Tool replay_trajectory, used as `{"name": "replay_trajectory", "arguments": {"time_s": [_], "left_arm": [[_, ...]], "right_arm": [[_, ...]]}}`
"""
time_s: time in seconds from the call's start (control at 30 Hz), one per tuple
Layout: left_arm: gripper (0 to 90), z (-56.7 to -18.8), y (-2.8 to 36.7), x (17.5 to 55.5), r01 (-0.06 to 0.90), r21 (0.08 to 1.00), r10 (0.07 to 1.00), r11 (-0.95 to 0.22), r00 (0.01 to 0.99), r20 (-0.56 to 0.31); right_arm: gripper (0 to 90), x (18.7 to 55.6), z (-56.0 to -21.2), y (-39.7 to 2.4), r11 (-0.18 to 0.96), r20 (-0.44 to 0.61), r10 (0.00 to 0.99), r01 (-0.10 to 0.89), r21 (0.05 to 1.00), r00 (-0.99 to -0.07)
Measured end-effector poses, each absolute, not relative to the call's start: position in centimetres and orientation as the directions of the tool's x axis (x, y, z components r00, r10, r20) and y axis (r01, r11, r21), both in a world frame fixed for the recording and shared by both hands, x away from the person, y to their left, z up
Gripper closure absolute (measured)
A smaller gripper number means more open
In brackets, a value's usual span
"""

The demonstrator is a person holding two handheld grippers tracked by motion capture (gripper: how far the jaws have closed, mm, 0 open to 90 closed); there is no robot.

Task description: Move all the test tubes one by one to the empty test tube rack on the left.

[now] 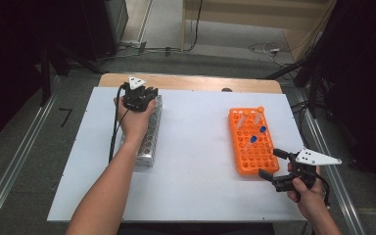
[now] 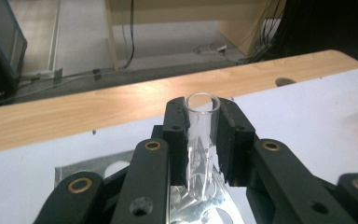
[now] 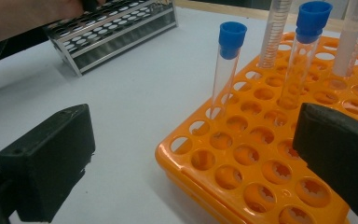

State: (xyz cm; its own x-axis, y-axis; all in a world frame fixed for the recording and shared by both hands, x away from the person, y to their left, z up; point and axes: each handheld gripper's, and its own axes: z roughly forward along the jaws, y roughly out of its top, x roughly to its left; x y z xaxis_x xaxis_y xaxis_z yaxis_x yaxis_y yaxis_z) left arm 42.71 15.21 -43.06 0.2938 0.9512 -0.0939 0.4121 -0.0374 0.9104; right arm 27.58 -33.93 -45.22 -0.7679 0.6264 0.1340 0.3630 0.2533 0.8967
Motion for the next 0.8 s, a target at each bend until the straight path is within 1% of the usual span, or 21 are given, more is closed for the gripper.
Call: {"name": "replay_trajectory", "arguments": {"time_s": [0.13, 0.2, 0.3, 0.37, 0.43, 0.5, 0.57, 0.67, 0.7, 0.8], "left_arm": [[74.7, -43.2, 15.4, 42.8, 0.434, 0.901, 0.945, -0.023, 0.302, -0.121], [71.7, -43.2, 15.5, 42.8, 0.441, 0.897, 0.939, -0.015, 0.315, -0.139], [63.3, -43.0, 15.7, 42.7, 0.441, 0.898, 0.936, -0.006, 0.318, -0.149], [59.4, -42.8, 15.8, 42.5, 0.432, 0.902, 0.932, -0.002, 0.328, -0.155], [52.5, -42.6, 15.8, 42.3, 0.424, 0.905, 0.93, 0.003, 0.331, -0.159], [42.4, -42.3, 15.7, 42.0, 0.42, 0.907, 0.926, 0.011, 0.339, -0.168], [29.7, -42.0, 15.6, 41.8, 0.413, 0.911, 0.915, 0.014, 0.362, -0.179], [15.4, -41.6, 15.3, 41.3, 0.408, 0.913, 0.902, 0.005, 0.393, -0.18], [11.3, -41.4, 15.3, 41.0, 0.402, 0.916, 0.898, 0.004, 0.401, -0.18], [5.5, -40.9, 15.3, 40.2, 0.386, 0.922, 0.886, 0.006, 0.425, -0.184]], "right_arm": [[0.0, 27.6, -45.3, -33.9, 0.255, 0.135, 0.628, 0.366, 0.895, -0.767], [0.0, 27.7, -45.3, -33.9, 0.256, 0.133, 0.629, 0.365, 0.895, -0.766], [0.0, 27.7, -45.4, -33.9, 0.257, 0.135, 0.631, 0.37, 0.893, -0.764], [0.0, 27.8, -45.4, -33.9, 0.258, 0.135, 0.632, 0.372, 0.892, -0.763], [0.0, 27.8, -45.4, -33.9, 0.261, 0.134, 0.632, 0.372, 0.891, -0.763], [0.0, 27.8, -45.5, -33.9, 0.26, 0.135, 0.633, 0.373, 0.891, -0.763], [0.0, 27.8, -45.5, -33.8, 0.259, 0.136, 0.632, 0.373, 0.891, -0.763], [0.0, 27.8, -45.5, -33.8, 0.258, 0.137, 0.632, 0.374, 0.891, -0.763], [0.0, 27.8, -45.5, -33.8, 0.262, 0.134, 0.632, 0.374, 0.89, -0.763], [0.0, 27.9, -45.5, -33.7, 0.265, 0.132, 0.634, 0.374, 0.889, -0.762]]}}
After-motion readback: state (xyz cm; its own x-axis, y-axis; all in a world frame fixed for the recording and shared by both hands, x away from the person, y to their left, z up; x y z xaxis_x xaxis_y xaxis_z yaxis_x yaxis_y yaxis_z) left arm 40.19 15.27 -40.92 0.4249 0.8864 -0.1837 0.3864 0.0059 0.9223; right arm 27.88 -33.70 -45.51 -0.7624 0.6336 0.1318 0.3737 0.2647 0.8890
